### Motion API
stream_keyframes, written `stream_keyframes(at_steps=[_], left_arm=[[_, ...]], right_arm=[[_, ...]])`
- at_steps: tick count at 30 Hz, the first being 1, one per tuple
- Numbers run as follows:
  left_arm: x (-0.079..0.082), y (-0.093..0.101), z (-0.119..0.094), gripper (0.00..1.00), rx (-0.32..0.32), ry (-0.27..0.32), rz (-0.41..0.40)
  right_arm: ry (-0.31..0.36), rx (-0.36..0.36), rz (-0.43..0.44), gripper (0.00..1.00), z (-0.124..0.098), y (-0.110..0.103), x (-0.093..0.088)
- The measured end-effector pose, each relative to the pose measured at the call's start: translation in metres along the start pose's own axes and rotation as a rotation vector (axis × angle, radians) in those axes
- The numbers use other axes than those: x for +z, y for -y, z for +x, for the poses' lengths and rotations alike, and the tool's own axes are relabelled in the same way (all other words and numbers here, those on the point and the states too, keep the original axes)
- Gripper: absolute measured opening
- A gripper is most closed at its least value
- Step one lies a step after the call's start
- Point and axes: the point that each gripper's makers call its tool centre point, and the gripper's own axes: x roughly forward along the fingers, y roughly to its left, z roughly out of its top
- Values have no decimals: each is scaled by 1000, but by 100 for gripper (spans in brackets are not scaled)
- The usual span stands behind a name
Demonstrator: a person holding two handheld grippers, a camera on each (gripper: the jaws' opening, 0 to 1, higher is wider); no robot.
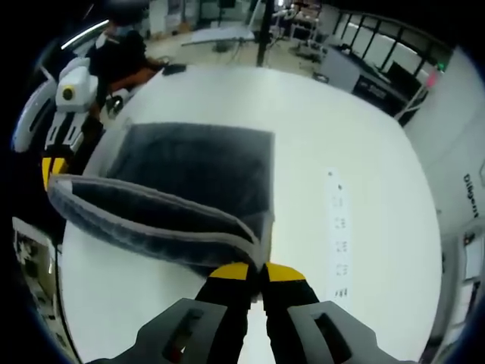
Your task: Open the folded towel by lifting each exposed corner and separating the folded layers until the towel lies flat within the target outline without major curled edges
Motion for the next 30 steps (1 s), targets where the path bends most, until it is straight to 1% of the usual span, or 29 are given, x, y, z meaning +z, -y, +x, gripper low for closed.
stream_keyframes(at_steps=[8,11,15,21,24,30], left_arm=[[-5,2,8,2,-6,-17,11],[-2,3,10,2,-8,-24,12],[-3,4,14,3,-12,-32,12],[-6,4,11,3,-17,-50,17],[-7,5,9,3,-18,-58,20],[-10,2,8,3,-16,-81,51]], right_arm=[[0,-10,9,2,-2,-1,-14],[-3,-12,16,3,-5,-4,-17],[5,-15,24,3,-5,-6,-21],[13,-12,14,3,-3,-9,-31],[20,-11,14,2,-2,-9,-32],[18,-10,20,2,4,-8,-38]])
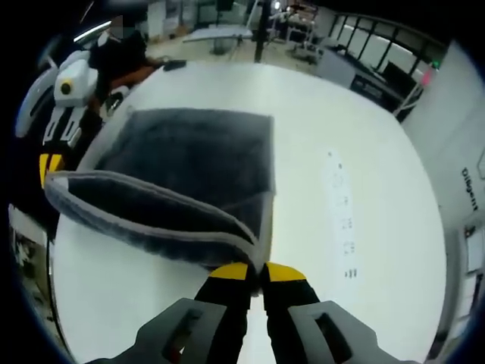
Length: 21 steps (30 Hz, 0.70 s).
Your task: Open the folded towel by lifting each exposed corner and separating the folded layers until the towel lies flat within the target outline without major curled edges
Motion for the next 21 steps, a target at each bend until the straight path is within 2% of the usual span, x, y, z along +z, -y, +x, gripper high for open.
stream_keyframes(at_steps=[5,11,18,19,20,21], left_arm=[[-2,-1,1,3,3,-16,26],[-6,-4,-7,3,2,-34,40],[-6,-5,-8,3,5,-46,42],[-10,-5,4,3,5,-49,44],[-18,-4,39,3,6,-53,45],[-21,-4,48,3,6,-56,45]], right_arm=[[-4,-2,19,3,7,2,-10],[-10,1,29,3,13,-1,-24],[0,-4,43,3,14,0,-31],[1,-4,44,3,14,-1,-31],[1,-4,45,3,15,-1,-33],[1,-3,46,3,16,-1,-34]])
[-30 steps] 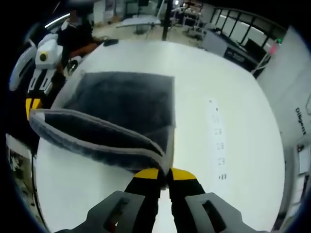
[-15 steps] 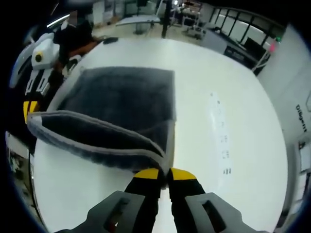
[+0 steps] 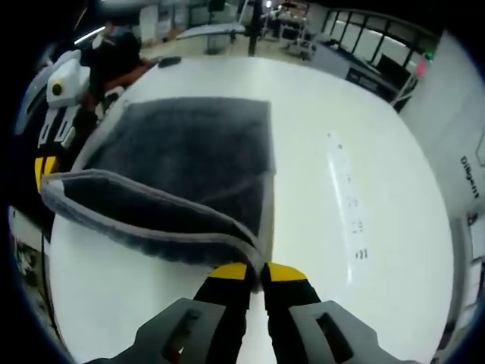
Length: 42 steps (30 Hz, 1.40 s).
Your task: Open the folded towel by lifting each exposed corner and separating the folded layers until the towel lies flat within the target outline without major curled edges
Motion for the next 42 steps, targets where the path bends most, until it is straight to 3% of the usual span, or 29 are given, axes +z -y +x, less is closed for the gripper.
stream_keyframes(at_steps=[10,23,35,42], left_arm=[[-9,-2,19,3,-5,-30,6],[-15,-3,28,3,-10,-45,0],[-19,0,35,3,-28,-65,0],[-24,-2,41,3,-30,-84,2]], right_arm=[[-9,1,3,4,8,-1,-10],[-15,-10,0,7,11,0,-21],[-53,-64,31,9,0,6,-43],[-59,-67,58,9,-3,-5,-53]])
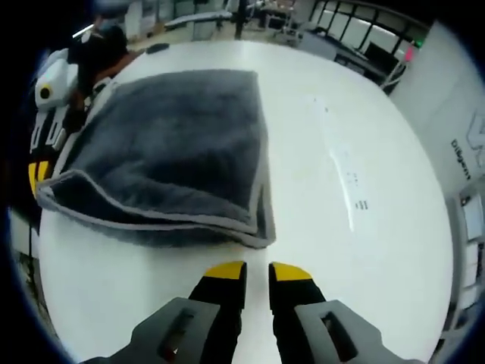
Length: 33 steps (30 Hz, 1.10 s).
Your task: Open the folded towel by lifting each exposed corner and separating the folded layers until the towel lies flat within the target outline without major curled edges
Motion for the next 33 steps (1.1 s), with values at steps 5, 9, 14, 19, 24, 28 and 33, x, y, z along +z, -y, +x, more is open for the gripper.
stream_keyframes(at_steps=[5,9,14,19,24,28,33], left_arm=[[-4,-1,3,3,3,-10,6],[-5,0,6,3,0,-12,7],[-6,1,8,3,-3,-11,9],[-8,0,10,3,-5,-13,7],[-8,0,11,3,-7,-13,6],[-9,0,12,3,-9,-14,5],[-10,0,13,3,-10,-14,7]], right_arm=[[37,-27,178,11,-13,5,2],[121,40,368,18,-22,-5,21],[121,105,443,20,-19,-17,26],[132,137,576,19,-14,-18,29],[186,111,687,27,-13,-6,32],[144,100,711,34,-10,-5,22],[162,83,782,54,-14,2,19]])
